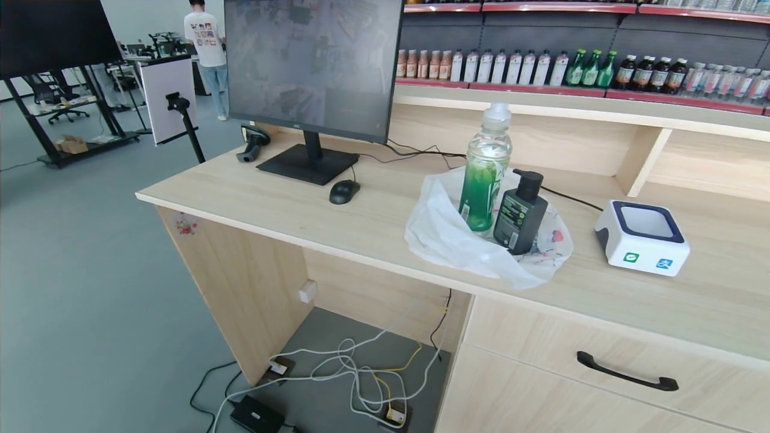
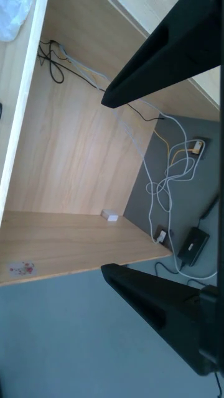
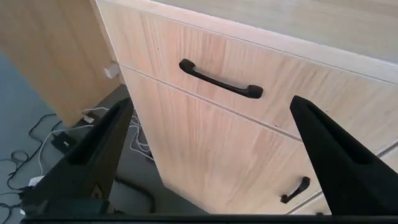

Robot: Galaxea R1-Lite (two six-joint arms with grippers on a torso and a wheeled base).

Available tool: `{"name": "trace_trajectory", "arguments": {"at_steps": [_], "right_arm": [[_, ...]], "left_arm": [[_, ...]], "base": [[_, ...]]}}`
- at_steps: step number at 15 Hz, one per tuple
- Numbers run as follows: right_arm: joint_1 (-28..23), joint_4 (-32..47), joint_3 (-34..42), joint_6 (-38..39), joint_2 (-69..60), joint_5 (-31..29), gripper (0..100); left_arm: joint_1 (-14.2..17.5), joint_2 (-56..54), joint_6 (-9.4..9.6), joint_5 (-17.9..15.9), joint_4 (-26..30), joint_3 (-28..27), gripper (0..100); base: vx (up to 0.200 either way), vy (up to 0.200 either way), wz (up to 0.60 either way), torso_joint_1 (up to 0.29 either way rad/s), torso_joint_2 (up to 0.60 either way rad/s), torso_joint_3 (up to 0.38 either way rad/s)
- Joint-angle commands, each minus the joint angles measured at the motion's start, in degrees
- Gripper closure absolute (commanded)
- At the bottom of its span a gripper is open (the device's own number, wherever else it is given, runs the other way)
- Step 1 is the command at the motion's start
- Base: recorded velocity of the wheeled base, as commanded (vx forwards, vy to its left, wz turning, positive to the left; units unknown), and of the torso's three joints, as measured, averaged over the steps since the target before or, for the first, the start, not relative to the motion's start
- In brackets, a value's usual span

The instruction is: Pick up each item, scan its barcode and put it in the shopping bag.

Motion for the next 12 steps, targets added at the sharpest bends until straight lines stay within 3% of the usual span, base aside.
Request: {"name": "trace_trajectory", "arguments": {"at_steps": [1,5,9,12], "right_arm": [[-0.85,-0.07,0.07,-0.11,-4.85,0.21,0],[-1.12,0.01,-0.02,1.12,-5.29,0.3,0],[-1.12,0.01,-0.02,1.03,-5.29,0.3,0],[-1.12,0.01,0.07,1.91,-5.29,0.3,0]], "left_arm": [[0.01,-0.02,-0.07,-0.04,-0.02,0.0,0],[0.01,-0.02,0.02,-0.04,-0.02,0.0,0],[0.01,-0.02,0.11,-0.04,0.07,0.0,0],[0.01,-0.02,0.11,-0.04,0.07,0.0,0]], "base": [[-0.2,0.0,0.0,0.002,0.01,-0.002],[-0.2,0.0,0.0,0.005,0.0,0.0],[-0.2,0.0,-0.6,-0.002,0.0,0.005],[0.0,0.0,-0.6,-0.002,0.0,0.004]]}}
